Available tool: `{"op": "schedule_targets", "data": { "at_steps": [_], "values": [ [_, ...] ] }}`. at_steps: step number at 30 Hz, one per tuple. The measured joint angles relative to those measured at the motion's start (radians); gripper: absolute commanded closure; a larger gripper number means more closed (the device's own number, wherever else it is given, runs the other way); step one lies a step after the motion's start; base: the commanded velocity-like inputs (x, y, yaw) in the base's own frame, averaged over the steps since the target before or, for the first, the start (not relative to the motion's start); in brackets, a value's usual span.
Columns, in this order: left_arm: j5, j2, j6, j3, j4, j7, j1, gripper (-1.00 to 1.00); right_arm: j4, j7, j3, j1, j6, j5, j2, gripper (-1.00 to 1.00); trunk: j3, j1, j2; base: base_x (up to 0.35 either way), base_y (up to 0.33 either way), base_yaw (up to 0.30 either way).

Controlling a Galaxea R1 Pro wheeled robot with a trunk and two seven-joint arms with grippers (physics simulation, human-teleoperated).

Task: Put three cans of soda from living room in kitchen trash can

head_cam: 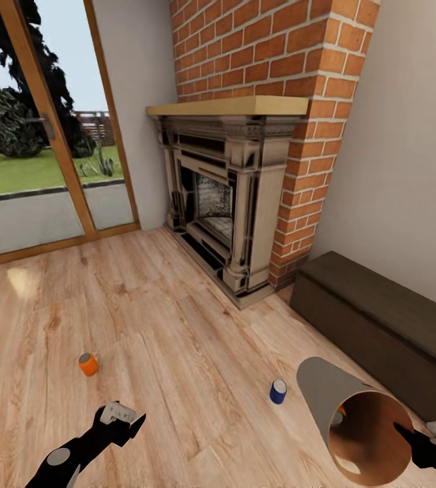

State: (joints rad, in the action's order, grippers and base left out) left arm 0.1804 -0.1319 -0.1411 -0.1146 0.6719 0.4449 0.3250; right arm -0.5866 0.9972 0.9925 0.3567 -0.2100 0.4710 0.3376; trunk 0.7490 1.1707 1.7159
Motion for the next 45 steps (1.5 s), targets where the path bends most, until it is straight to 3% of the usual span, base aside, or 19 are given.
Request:
{"op": "schedule_targets", "data": {
  "at_steps": [7,18,35,45],
  "values": [
    [0.000,0.000,-0.001,0.000,0.000,0.001,-0.001,-1.00,0.000,0.000,0.000,0.000,0.071,0.000,0.001,1.00,0.011,0.000,0.000,0.022,0.111,-0.008],
    [0.003,0.000,-0.004,0.002,0.000,0.006,-0.001,-1.00,0.000,0.003,0.002,0.000,0.076,-0.001,0.001,1.00,0.028,0.000,0.000,0.243,0.135,-0.092],
    [0.007,0.000,-0.007,0.004,-0.001,0.009,-0.001,-1.00,0.000,-0.046,0.001,0.000,0.075,-0.001,0.000,1.00,0.051,0.000,0.000,0.188,-0.203,-0.136],
    [0.002,0.000,-0.002,0.001,-0.001,0.009,-0.001,-1.00,0.000,-0.046,0.000,0.000,0.074,-0.001,0.000,1.00,0.065,0.000,0.000,-0.142,-0.036,-0.138]
  ]
}}
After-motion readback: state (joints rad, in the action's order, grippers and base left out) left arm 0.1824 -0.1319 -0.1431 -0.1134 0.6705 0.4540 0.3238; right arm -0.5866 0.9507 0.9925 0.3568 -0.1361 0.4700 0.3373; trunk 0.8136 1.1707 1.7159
